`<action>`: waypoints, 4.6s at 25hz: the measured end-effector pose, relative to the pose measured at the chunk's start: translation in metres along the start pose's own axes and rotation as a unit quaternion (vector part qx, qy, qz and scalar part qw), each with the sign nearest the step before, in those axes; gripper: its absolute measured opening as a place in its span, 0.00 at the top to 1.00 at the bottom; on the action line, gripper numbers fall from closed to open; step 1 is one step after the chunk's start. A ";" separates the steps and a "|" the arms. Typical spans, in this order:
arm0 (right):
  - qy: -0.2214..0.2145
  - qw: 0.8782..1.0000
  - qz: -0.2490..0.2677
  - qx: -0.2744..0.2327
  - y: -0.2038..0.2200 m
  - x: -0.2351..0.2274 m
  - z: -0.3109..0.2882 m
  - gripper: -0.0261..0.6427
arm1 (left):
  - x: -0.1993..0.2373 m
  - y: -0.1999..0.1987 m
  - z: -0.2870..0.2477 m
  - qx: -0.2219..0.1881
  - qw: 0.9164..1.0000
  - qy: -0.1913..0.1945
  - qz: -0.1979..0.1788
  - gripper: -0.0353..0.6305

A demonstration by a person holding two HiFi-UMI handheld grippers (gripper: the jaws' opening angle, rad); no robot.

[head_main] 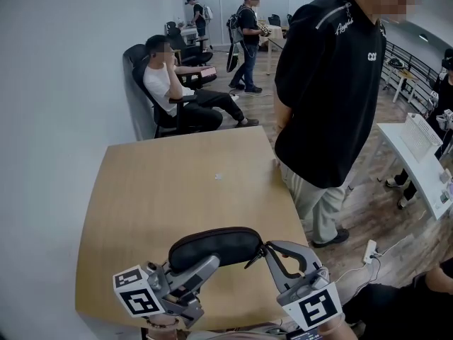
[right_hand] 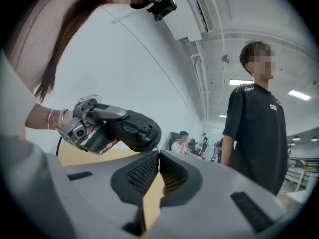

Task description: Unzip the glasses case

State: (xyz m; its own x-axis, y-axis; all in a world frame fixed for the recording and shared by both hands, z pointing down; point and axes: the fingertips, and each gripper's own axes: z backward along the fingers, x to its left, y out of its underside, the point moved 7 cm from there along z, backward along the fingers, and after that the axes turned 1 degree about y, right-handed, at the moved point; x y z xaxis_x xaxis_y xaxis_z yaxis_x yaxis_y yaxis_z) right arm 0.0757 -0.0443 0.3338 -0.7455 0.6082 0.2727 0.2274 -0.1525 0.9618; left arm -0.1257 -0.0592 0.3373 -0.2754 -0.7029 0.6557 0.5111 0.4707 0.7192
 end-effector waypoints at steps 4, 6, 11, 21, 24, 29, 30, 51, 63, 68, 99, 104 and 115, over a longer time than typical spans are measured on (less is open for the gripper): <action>-0.004 1.000 0.013 0.002 0.000 0.000 -0.002 0.94 | 0.001 -0.002 0.000 0.010 1.000 -0.002 -0.002 0.60; -0.007 1.000 0.018 0.004 0.000 0.000 -0.002 0.94 | 0.001 -0.003 0.000 0.017 1.000 -0.003 -0.005 0.60; -0.006 1.000 0.012 0.006 0.000 0.000 -0.003 0.94 | 0.001 -0.005 -0.001 0.036 0.999 -0.002 -0.015 0.60; -0.009 0.999 0.037 0.016 0.003 -0.004 -0.001 0.94 | 0.001 0.000 -0.005 0.065 0.997 -0.007 -0.028 0.60; -0.007 0.999 0.038 0.015 0.002 -0.004 0.000 0.94 | 0.002 0.002 -0.005 0.067 0.997 -0.004 -0.024 0.60; -0.005 0.998 0.052 0.017 0.004 -0.006 0.004 0.94 | 0.000 0.007 -0.007 0.080 0.996 -0.004 -0.026 0.60; -0.006 0.998 0.056 0.018 0.005 -0.006 0.004 0.94 | 0.001 0.008 -0.008 0.083 0.996 -0.004 -0.026 0.60; -0.007 0.999 0.038 0.023 0.006 -0.005 0.007 0.94 | -0.003 0.012 -0.010 0.059 0.997 0.005 -0.049 0.60; -0.033 0.999 0.035 0.018 0.001 0.008 0.003 0.94 | -0.008 -0.004 -0.008 -0.036 0.996 0.020 -0.077 0.59; -0.030 0.998 0.050 0.021 0.001 0.005 0.004 0.94 | -0.010 -0.003 -0.008 -0.006 0.995 0.013 -0.100 0.60; -0.029 0.986 0.148 0.065 0.011 -0.005 0.012 0.94 | -0.005 0.013 -0.014 0.112 0.990 -0.008 -0.090 0.63; -0.030 0.985 0.153 0.070 0.012 -0.009 0.011 0.94 | -0.003 0.013 -0.016 0.122 0.989 -0.008 -0.084 0.63; -0.030 0.982 0.175 0.071 0.016 -0.009 0.008 0.94 | 0.004 0.015 -0.015 0.151 0.986 -0.006 -0.069 0.63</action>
State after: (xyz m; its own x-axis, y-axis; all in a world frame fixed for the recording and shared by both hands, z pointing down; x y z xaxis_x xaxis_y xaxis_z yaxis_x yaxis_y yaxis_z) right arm 0.0912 -0.0457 0.3463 -0.5695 0.5835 0.5790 0.5502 -0.2529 0.7959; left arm -0.1066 -0.0629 0.3476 -0.3351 -0.7663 0.5482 0.2019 0.5099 0.8362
